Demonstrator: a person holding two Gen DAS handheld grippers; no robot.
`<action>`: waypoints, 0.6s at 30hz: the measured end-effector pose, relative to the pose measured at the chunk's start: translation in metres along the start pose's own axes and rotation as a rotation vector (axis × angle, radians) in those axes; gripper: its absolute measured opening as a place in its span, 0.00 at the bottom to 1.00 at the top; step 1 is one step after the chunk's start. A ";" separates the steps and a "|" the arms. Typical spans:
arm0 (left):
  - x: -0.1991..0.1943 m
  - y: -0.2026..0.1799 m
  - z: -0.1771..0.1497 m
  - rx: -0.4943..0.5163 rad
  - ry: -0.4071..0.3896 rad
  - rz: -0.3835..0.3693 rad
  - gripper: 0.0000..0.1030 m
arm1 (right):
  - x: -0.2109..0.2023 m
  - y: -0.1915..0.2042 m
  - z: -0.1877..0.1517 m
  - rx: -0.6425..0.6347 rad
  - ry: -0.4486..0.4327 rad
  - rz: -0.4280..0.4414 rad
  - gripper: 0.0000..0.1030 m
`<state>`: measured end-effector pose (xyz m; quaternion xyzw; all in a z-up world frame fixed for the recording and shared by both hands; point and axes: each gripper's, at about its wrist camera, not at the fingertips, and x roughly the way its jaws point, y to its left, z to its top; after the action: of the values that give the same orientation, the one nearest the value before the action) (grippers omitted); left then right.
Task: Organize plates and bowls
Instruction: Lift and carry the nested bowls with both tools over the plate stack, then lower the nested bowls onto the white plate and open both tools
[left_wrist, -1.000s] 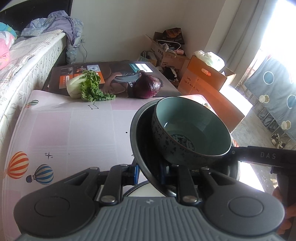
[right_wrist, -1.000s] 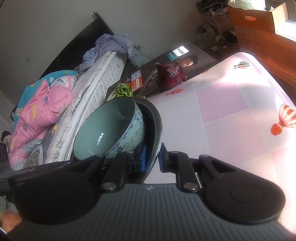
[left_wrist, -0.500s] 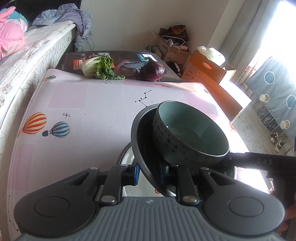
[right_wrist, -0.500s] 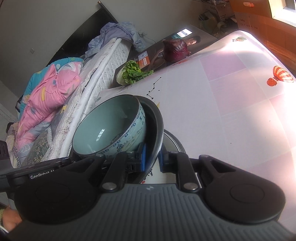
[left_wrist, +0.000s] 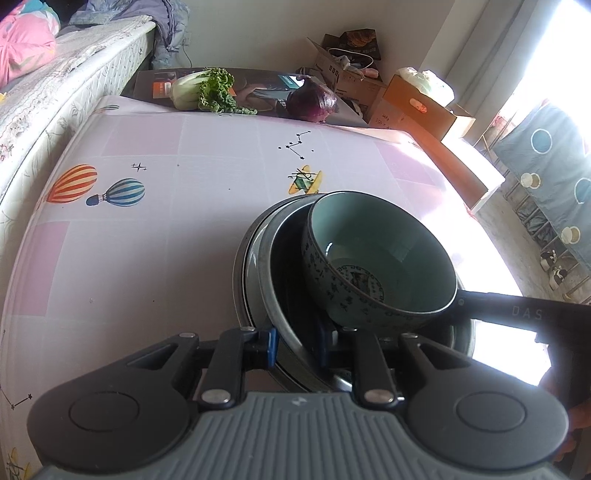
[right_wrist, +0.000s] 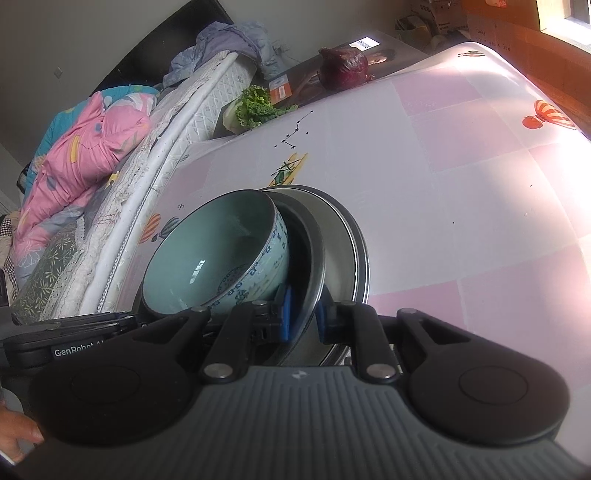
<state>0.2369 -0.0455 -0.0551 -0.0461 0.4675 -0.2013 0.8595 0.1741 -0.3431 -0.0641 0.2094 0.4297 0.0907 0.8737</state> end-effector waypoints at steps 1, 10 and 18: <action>0.000 -0.001 -0.001 0.008 -0.001 0.003 0.20 | 0.001 0.000 0.000 -0.007 -0.002 -0.008 0.14; -0.011 -0.010 -0.006 0.060 -0.017 0.004 0.32 | -0.008 0.006 0.003 -0.098 -0.086 -0.086 0.18; -0.045 -0.023 -0.016 0.110 -0.080 0.068 0.70 | -0.047 -0.004 -0.003 -0.073 -0.175 -0.104 0.56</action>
<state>0.1951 -0.0476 -0.0228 0.0093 0.4221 -0.1954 0.8852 0.1425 -0.3615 -0.0344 0.1619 0.3584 0.0422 0.9184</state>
